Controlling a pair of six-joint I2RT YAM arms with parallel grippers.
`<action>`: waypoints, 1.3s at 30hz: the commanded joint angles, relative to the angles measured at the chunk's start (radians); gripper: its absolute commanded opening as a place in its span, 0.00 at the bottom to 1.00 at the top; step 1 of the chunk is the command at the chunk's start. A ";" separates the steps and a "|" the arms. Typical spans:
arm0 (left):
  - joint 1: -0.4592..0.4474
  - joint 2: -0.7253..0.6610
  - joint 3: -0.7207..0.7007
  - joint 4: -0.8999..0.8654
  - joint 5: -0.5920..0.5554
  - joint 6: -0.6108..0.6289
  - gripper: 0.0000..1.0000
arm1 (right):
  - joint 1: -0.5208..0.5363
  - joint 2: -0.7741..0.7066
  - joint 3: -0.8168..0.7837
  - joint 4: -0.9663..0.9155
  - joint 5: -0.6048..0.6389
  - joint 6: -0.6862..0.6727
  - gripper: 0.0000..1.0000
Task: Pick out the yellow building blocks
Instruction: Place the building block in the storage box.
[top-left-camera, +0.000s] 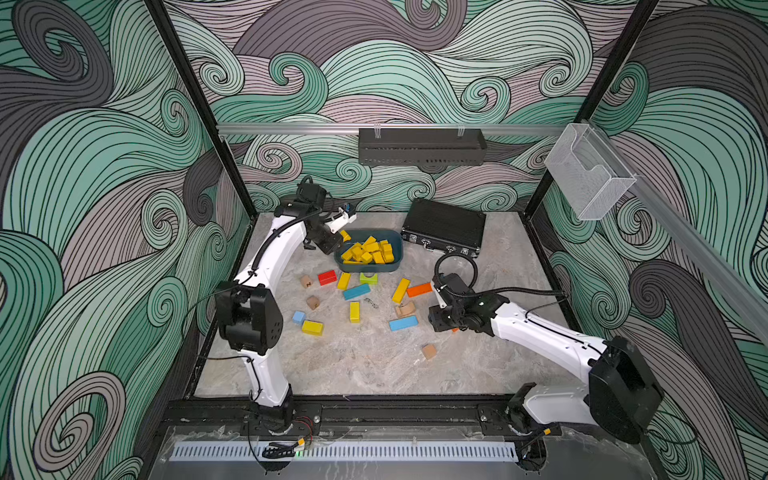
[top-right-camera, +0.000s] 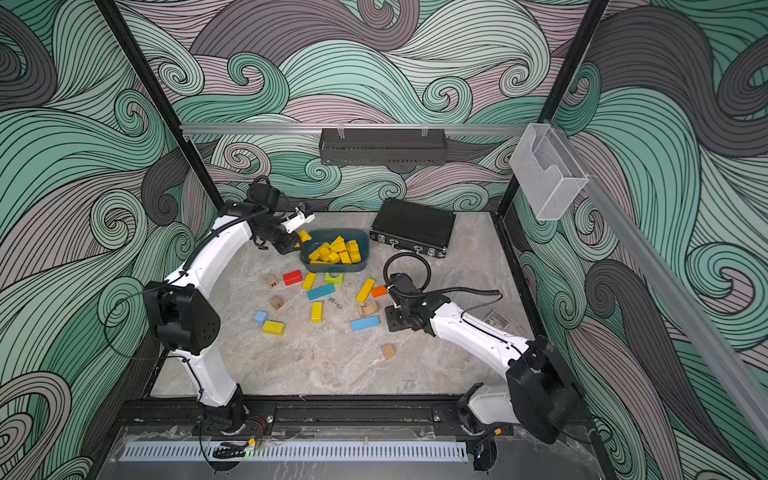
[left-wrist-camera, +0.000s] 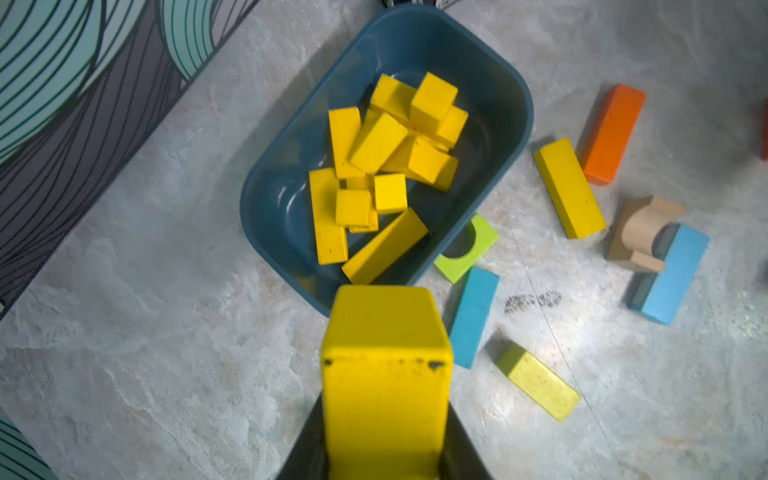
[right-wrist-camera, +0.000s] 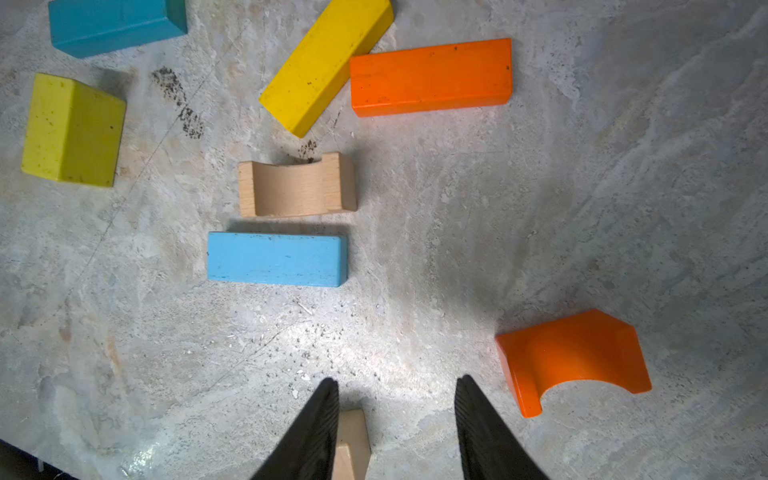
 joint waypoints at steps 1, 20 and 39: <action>-0.010 0.137 0.122 -0.016 0.032 -0.061 0.20 | 0.005 0.012 0.029 0.011 -0.011 0.033 0.48; -0.075 0.496 0.362 0.020 -0.058 -0.051 0.36 | 0.008 0.011 0.057 -0.038 0.019 0.043 0.48; -0.077 -0.004 0.189 -0.104 -0.146 -0.184 0.72 | 0.007 0.142 0.208 -0.018 -0.046 -0.011 0.50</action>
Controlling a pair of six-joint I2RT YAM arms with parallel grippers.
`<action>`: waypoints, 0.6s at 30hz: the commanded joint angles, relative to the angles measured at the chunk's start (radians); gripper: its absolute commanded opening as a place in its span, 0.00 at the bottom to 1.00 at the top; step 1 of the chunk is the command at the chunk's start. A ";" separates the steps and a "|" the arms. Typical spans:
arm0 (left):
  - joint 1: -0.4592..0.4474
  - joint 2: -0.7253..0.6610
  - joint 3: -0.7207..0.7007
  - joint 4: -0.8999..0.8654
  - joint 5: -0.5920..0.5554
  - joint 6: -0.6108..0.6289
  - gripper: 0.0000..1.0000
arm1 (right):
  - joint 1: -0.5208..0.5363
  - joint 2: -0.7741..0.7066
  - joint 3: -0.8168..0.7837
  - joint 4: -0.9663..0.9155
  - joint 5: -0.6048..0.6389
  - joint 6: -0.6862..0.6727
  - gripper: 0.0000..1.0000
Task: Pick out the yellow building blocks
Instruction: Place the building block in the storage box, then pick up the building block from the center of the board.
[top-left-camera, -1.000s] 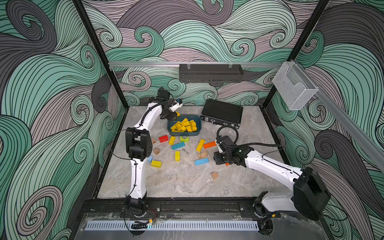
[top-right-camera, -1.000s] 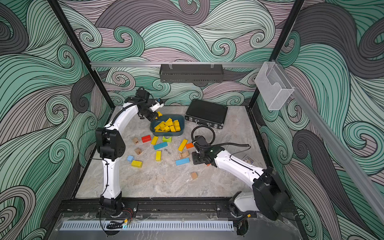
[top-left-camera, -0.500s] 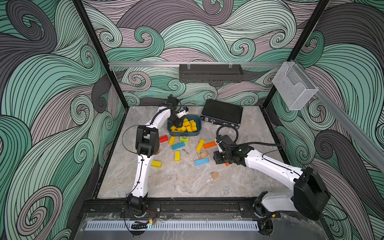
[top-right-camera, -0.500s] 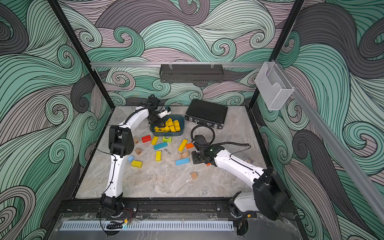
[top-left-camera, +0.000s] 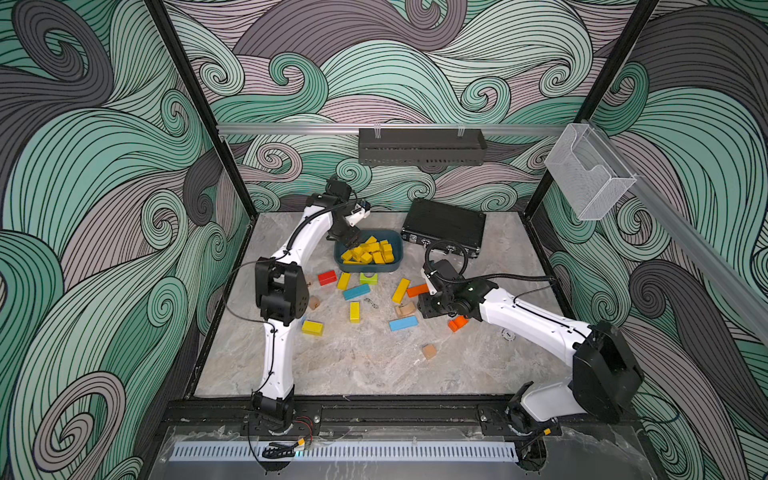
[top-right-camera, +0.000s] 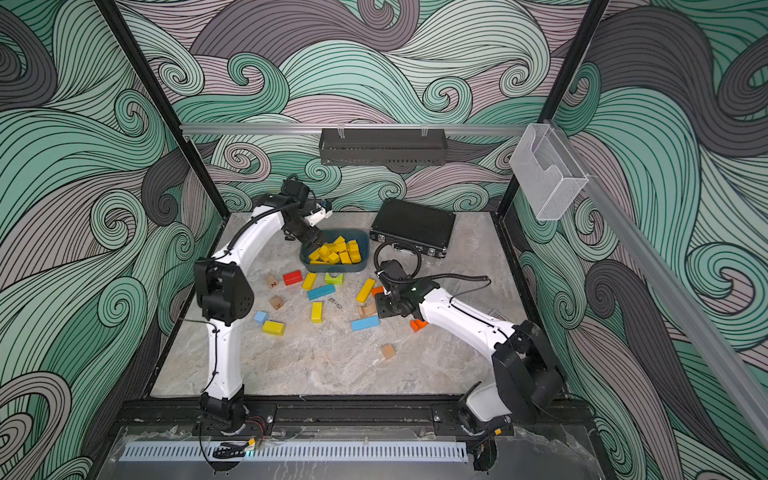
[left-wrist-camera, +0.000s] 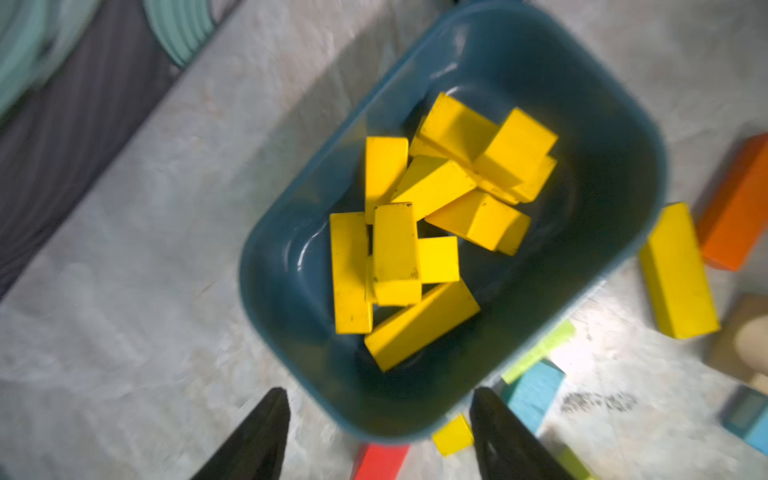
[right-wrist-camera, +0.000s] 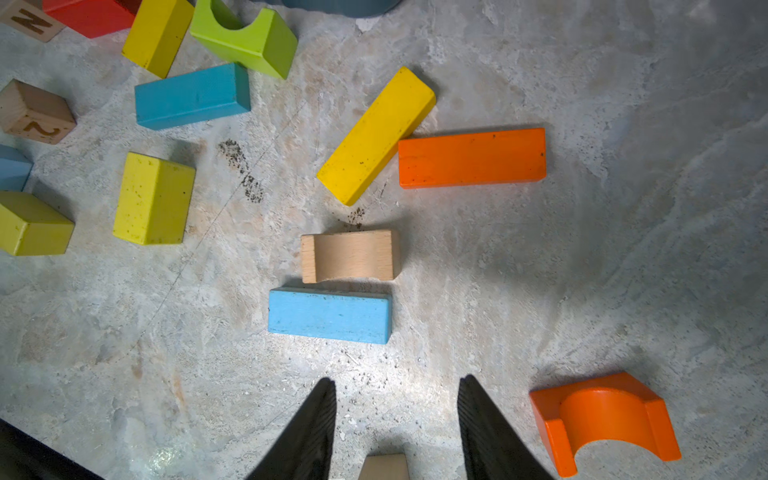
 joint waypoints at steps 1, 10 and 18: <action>0.001 -0.239 -0.084 -0.046 0.005 -0.064 0.72 | 0.003 0.025 0.038 -0.002 -0.023 -0.015 0.50; 0.031 -0.786 -0.535 0.070 0.001 -0.105 0.90 | 0.006 0.079 0.052 0.048 -0.045 0.005 0.50; 0.155 -1.080 -0.857 0.077 -0.020 -0.099 0.94 | 0.006 0.141 0.092 0.062 -0.038 0.011 0.50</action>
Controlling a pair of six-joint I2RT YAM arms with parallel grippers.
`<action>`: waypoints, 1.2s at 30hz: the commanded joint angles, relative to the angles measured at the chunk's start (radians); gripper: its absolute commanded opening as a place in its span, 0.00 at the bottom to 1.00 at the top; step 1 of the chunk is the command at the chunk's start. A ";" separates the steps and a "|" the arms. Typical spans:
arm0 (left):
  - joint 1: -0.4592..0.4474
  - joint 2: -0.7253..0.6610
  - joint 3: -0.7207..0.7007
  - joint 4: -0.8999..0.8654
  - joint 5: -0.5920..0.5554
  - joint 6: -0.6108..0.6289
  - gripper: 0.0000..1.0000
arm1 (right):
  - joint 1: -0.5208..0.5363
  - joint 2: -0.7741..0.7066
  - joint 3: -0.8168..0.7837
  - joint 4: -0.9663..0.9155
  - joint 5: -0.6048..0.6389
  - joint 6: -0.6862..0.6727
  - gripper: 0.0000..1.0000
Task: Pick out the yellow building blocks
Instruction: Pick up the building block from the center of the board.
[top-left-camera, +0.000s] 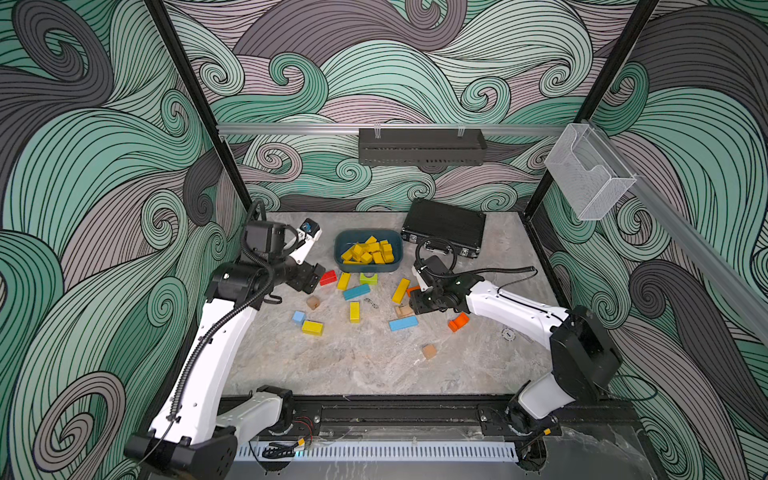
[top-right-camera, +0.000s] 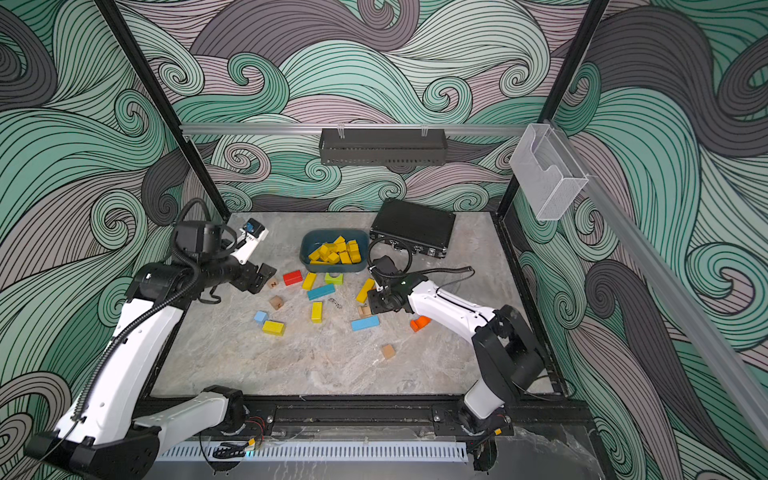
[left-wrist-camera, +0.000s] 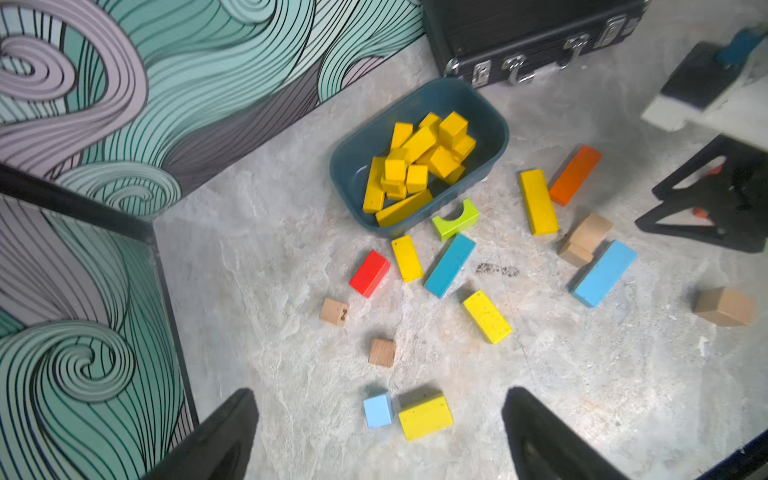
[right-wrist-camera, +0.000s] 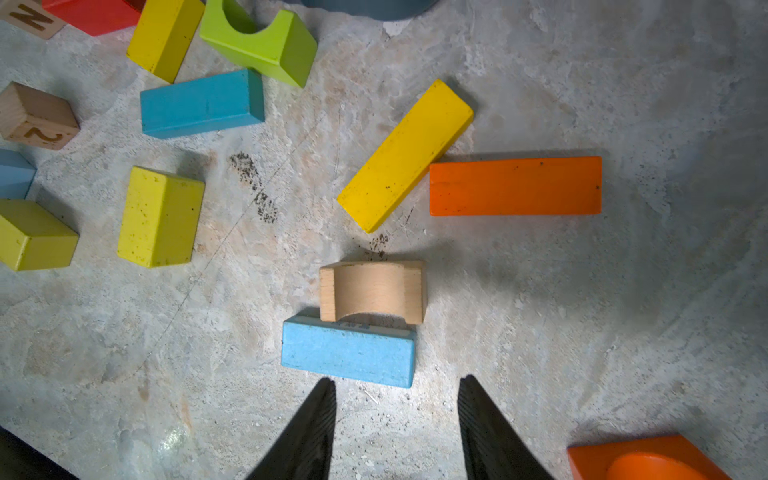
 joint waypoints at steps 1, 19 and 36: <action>0.058 -0.081 -0.093 0.008 -0.003 -0.001 0.95 | 0.007 0.026 0.033 0.019 0.000 0.022 0.50; 0.149 -0.178 -0.318 -0.031 0.104 -0.023 0.95 | 0.018 0.191 0.188 0.039 0.053 0.127 0.52; 0.150 -0.183 -0.357 -0.039 0.092 -0.021 0.95 | 0.021 0.399 0.338 -0.012 0.102 0.162 0.52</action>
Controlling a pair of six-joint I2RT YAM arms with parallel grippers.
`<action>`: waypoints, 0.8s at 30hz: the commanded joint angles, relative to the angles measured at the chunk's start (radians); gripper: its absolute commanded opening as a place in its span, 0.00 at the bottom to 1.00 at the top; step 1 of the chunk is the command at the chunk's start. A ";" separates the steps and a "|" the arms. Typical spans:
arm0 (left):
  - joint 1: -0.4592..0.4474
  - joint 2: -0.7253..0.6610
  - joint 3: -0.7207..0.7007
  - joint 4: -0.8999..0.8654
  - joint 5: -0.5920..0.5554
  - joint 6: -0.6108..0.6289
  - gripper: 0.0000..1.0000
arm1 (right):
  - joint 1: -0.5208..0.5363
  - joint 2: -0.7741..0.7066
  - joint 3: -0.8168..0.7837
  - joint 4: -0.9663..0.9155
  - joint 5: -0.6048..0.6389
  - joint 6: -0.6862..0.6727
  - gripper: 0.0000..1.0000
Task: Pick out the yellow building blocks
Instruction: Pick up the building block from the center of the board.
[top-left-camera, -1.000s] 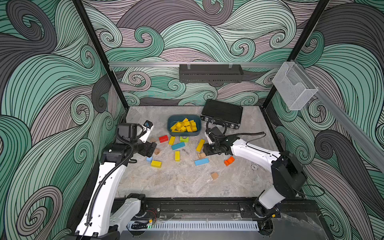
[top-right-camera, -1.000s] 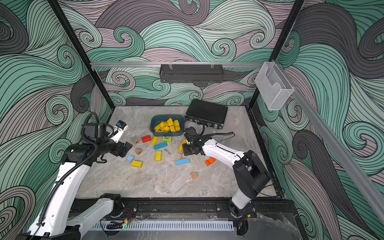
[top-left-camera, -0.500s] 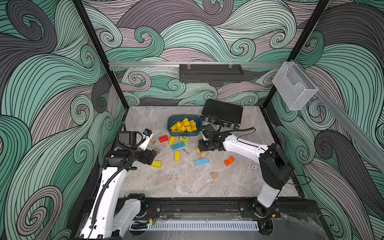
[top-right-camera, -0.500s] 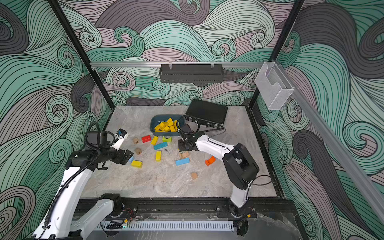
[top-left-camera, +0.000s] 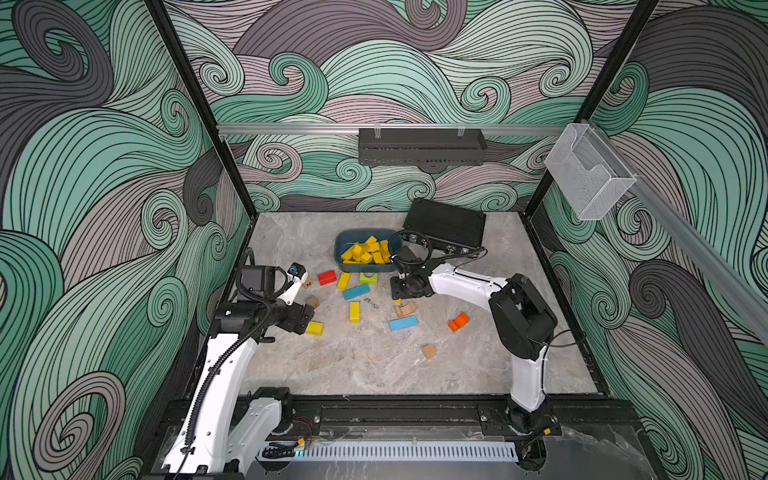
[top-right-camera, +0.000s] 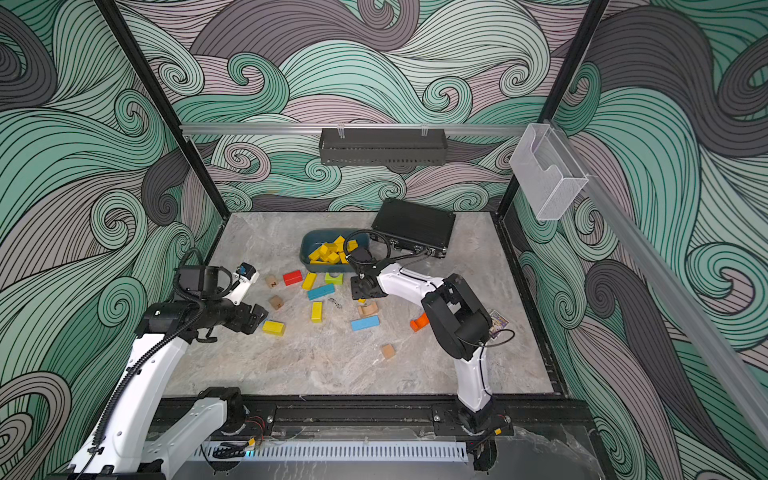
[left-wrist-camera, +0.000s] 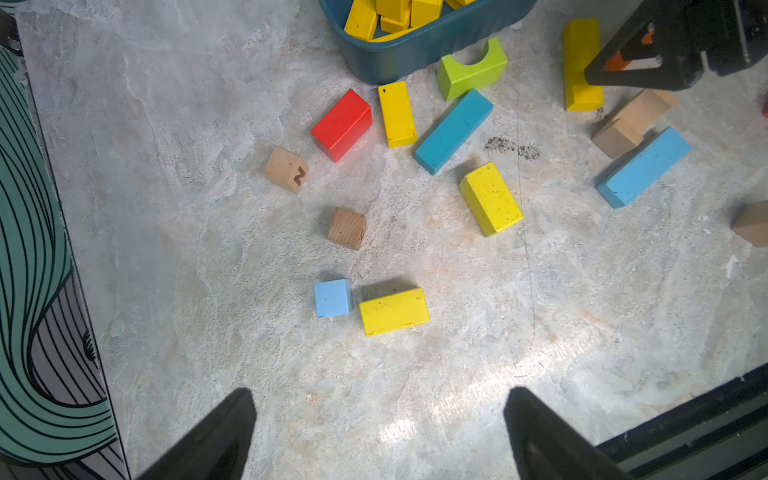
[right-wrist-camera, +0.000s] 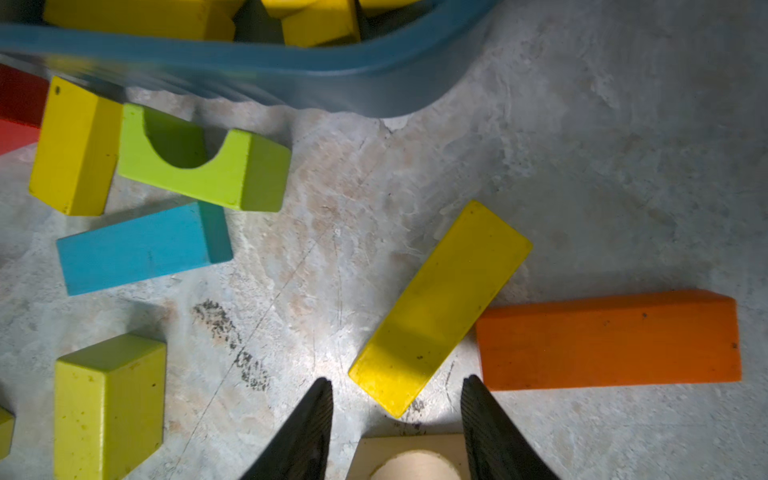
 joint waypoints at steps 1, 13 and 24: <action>0.007 -0.015 0.003 -0.022 0.009 -0.009 0.95 | 0.004 0.026 0.040 -0.019 0.027 0.025 0.52; 0.007 -0.015 -0.030 -0.018 0.029 -0.001 0.95 | 0.004 0.090 0.075 -0.023 0.046 0.040 0.52; 0.006 -0.016 -0.028 -0.018 0.029 -0.004 0.95 | 0.004 0.134 0.101 -0.042 0.060 0.026 0.53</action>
